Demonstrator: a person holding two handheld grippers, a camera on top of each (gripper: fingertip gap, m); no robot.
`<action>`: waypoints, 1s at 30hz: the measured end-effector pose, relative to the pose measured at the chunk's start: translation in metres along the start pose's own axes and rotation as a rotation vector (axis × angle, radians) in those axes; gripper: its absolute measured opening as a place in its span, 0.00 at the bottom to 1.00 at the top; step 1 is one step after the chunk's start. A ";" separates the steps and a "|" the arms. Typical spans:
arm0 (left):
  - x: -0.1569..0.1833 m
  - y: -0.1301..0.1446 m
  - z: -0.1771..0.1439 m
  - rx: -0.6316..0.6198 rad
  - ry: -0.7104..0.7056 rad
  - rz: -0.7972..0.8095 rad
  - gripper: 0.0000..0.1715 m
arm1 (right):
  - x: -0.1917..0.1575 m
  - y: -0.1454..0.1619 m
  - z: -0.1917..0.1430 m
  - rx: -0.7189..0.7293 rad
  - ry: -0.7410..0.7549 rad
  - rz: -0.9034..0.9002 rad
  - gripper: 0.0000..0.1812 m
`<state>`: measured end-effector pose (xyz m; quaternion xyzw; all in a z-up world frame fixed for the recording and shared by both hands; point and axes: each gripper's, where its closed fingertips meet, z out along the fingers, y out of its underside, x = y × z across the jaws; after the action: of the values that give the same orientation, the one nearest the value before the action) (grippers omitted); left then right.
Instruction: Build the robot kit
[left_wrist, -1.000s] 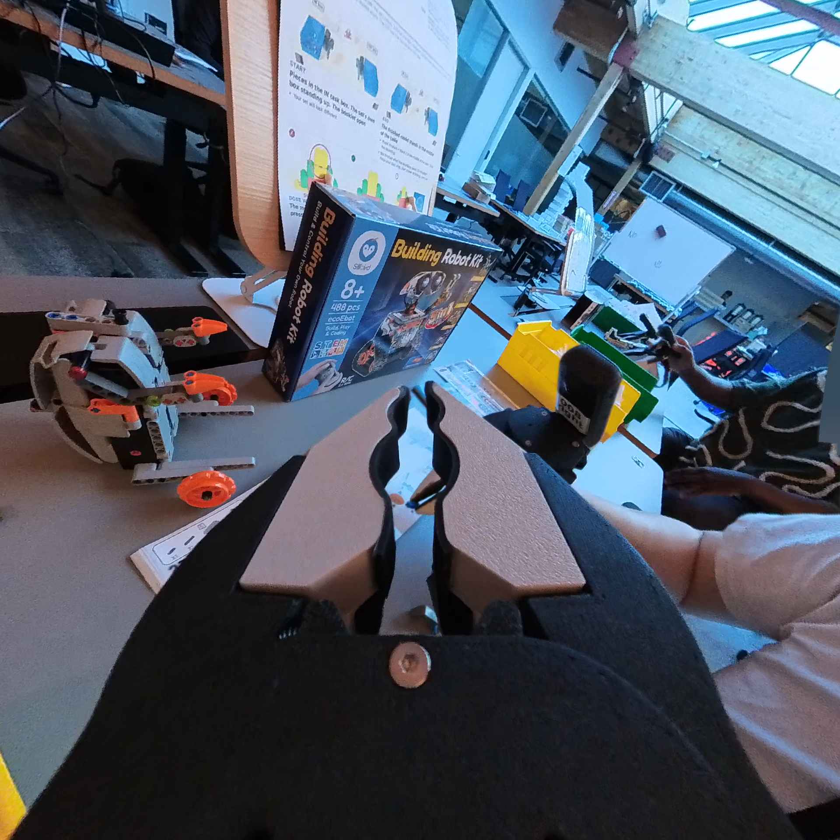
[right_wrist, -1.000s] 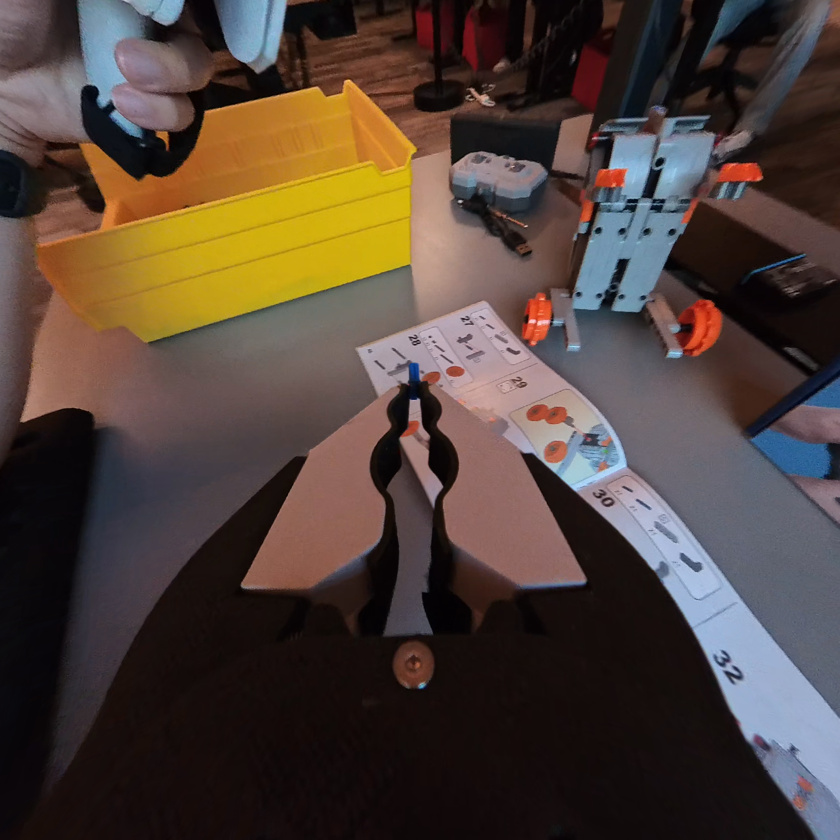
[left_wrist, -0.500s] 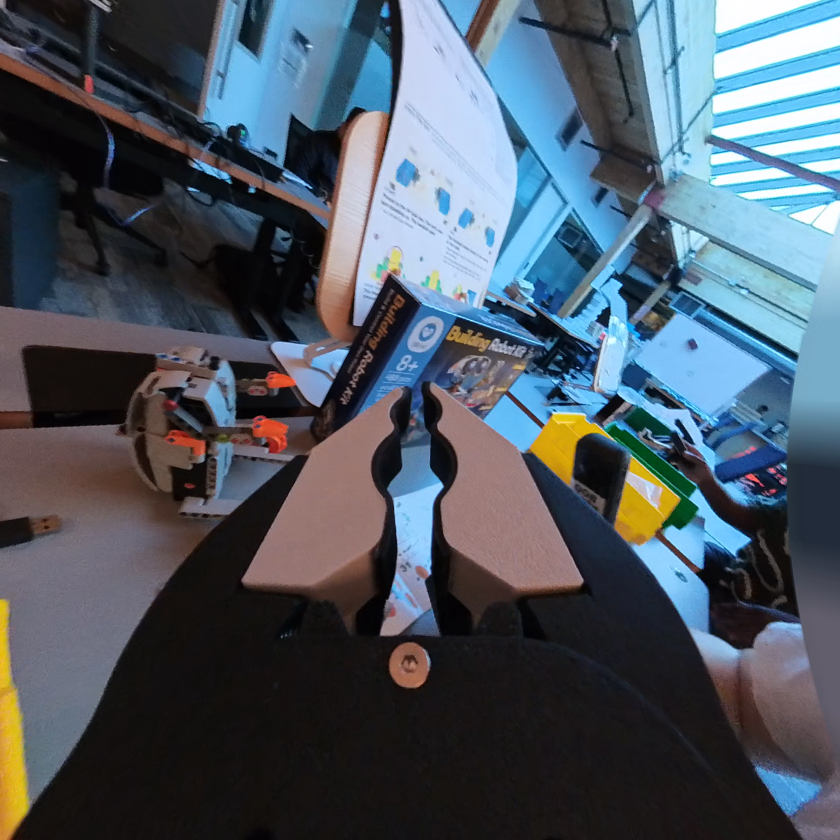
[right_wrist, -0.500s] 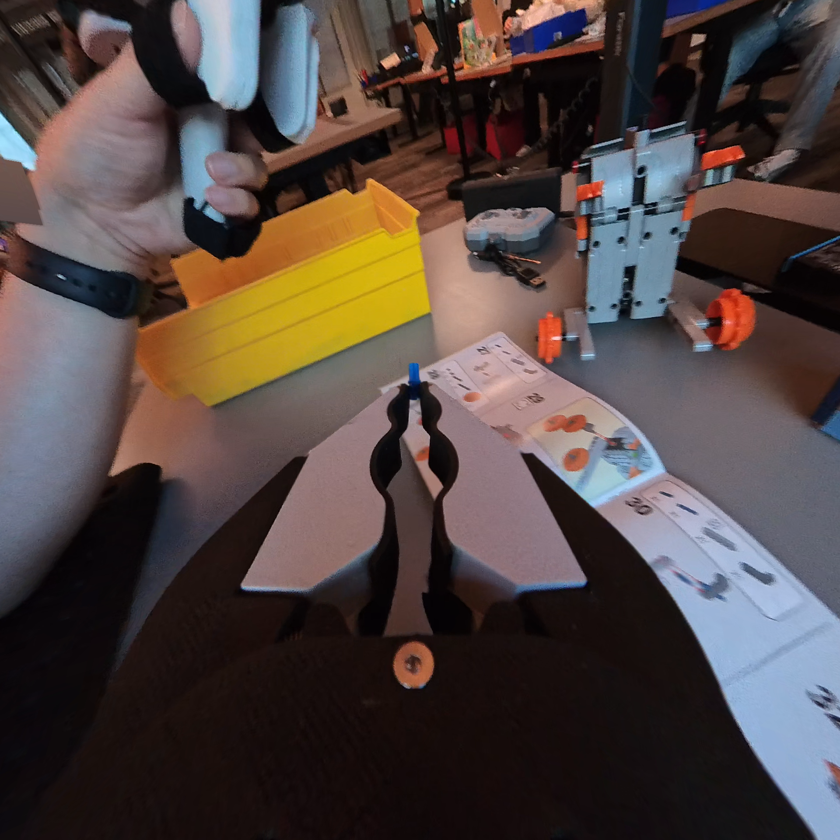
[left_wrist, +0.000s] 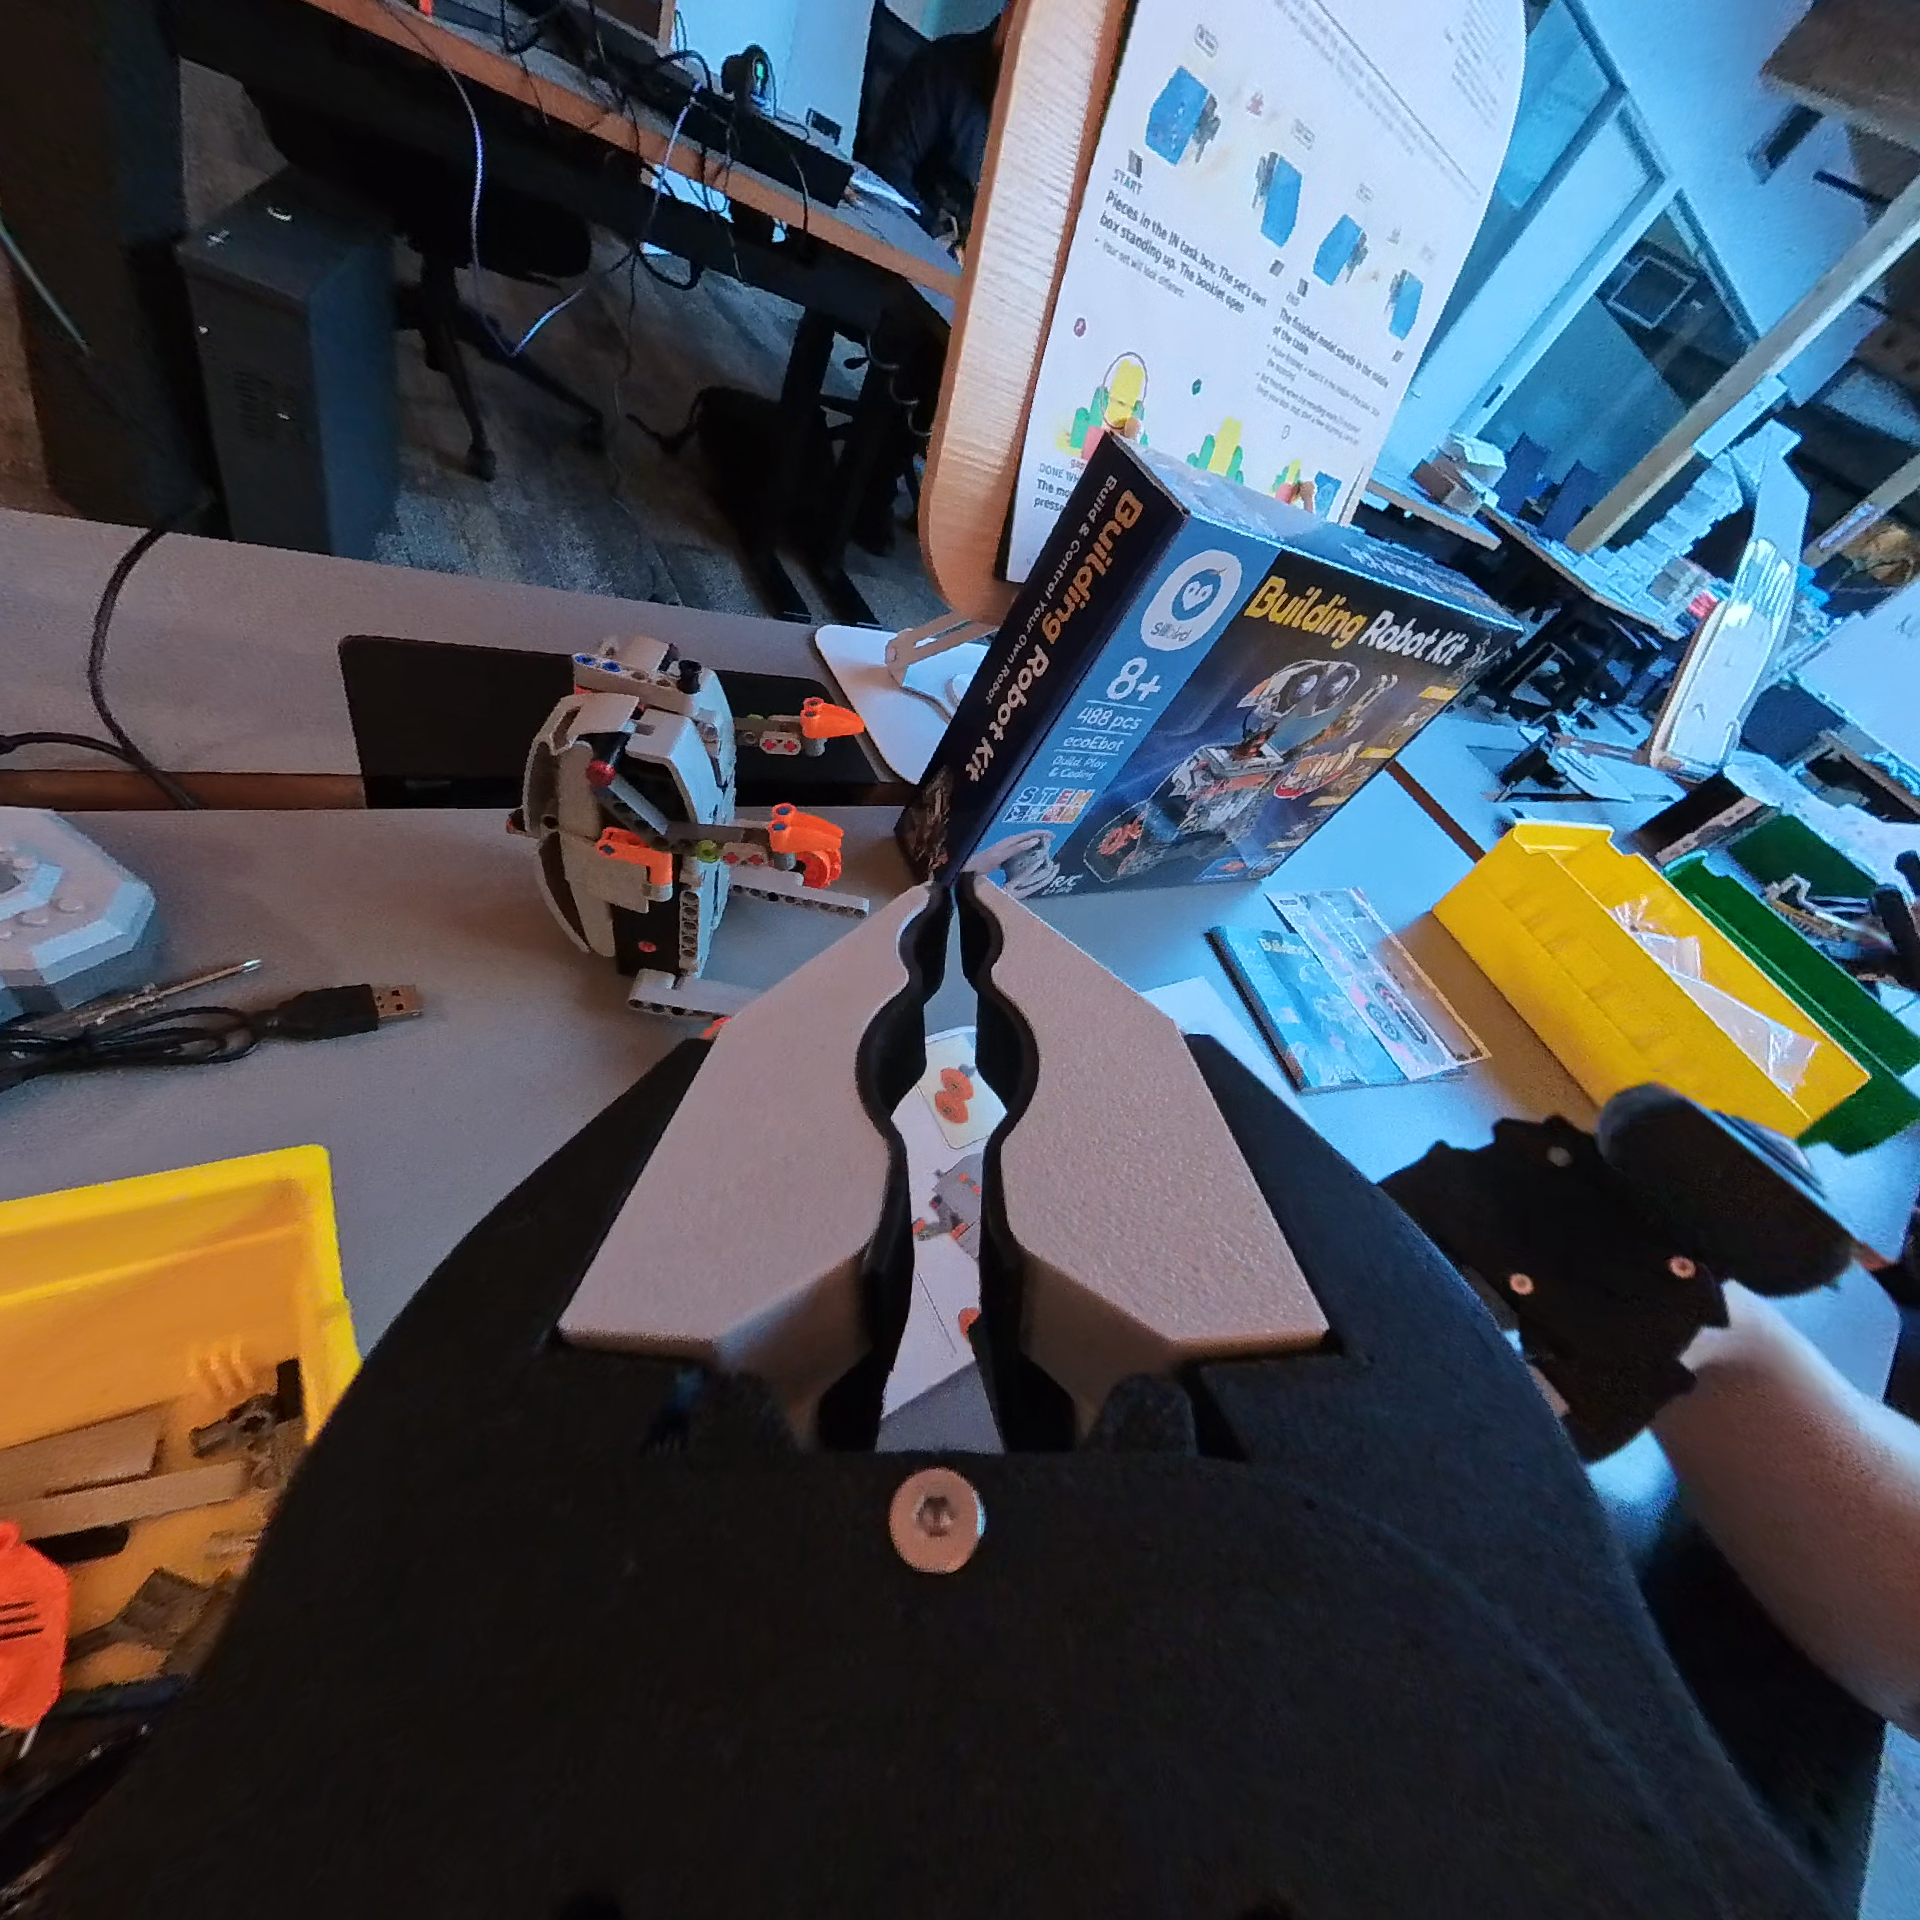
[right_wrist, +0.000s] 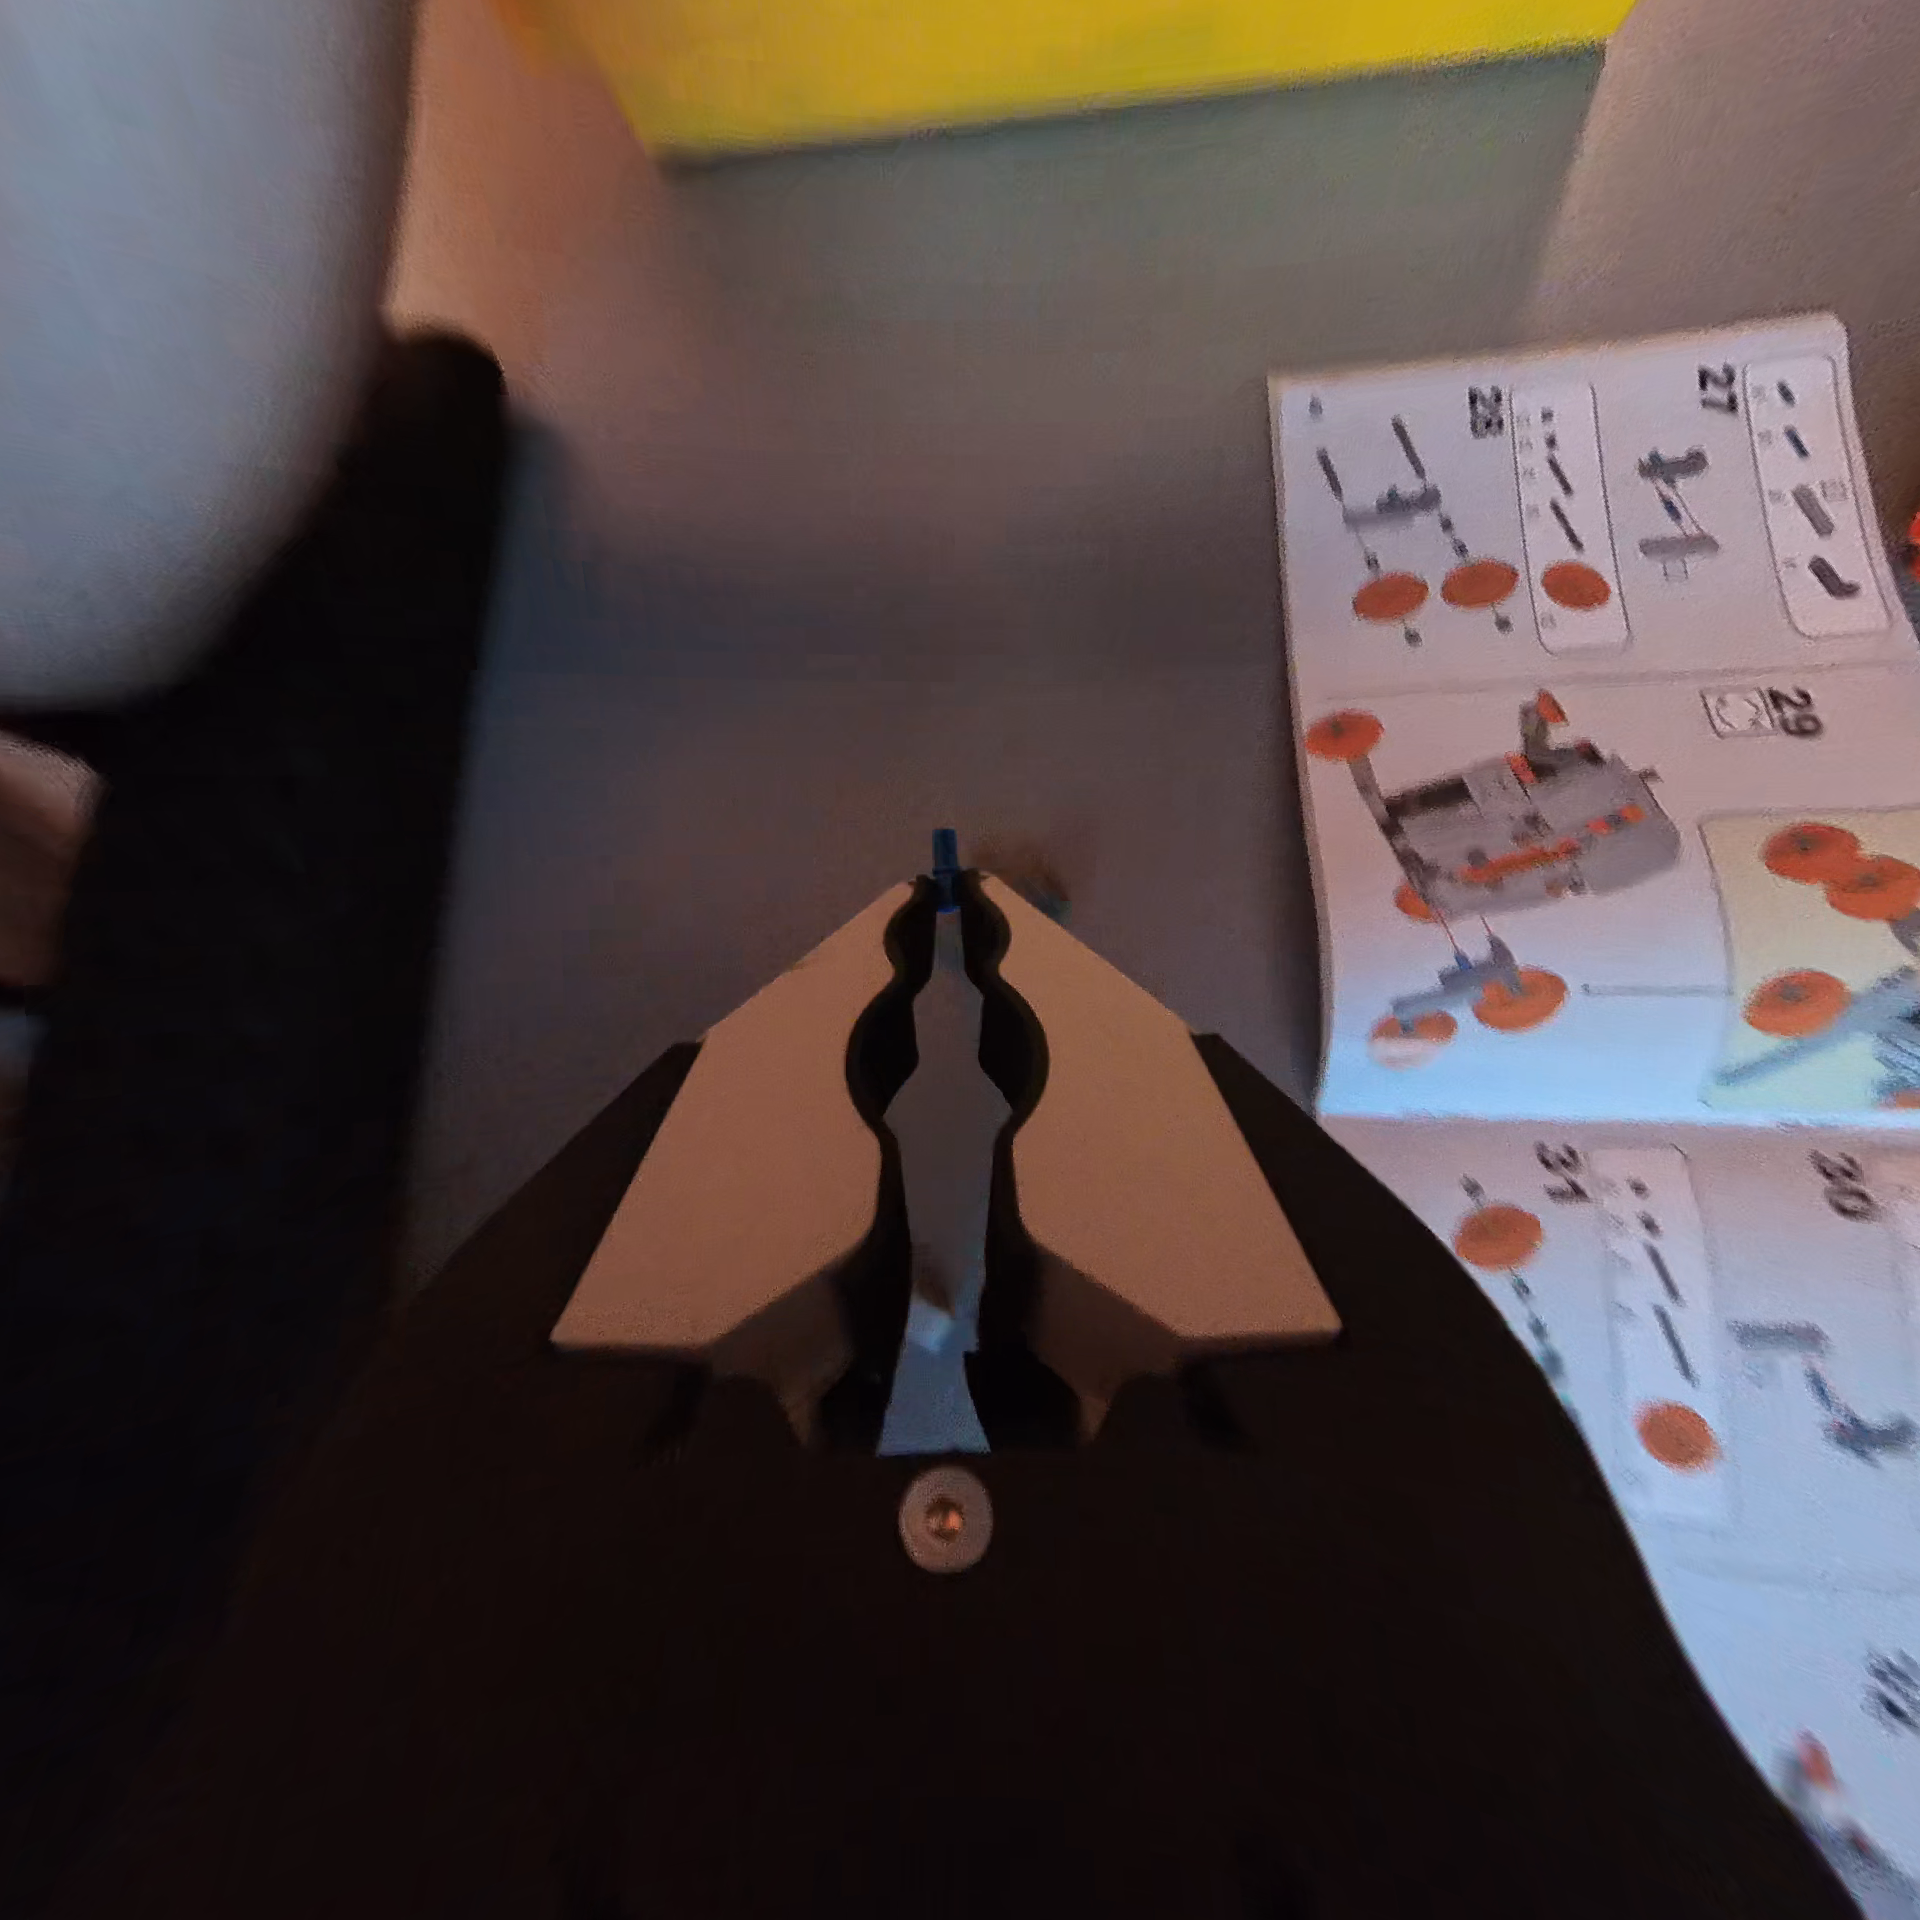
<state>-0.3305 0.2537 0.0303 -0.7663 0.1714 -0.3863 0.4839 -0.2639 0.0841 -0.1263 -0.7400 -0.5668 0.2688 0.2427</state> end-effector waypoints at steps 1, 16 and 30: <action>-0.001 0.001 -0.001 -0.003 0.001 0.000 0.00 | 0.002 0.010 -0.004 -0.043 -0.003 -0.022 0.02; 0.041 -0.003 0.023 0.036 0.113 0.131 0.00 | 0.007 0.055 -0.006 -0.103 -0.118 -0.056 0.02; 0.073 -0.030 0.029 0.269 0.301 0.025 0.00 | 0.005 0.058 -0.002 -0.060 -0.190 -0.043 0.02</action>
<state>-0.2644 0.2389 0.0808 -0.6261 0.1980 -0.5099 0.5557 -0.2204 0.0751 -0.1641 -0.7057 -0.6109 0.3153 0.1711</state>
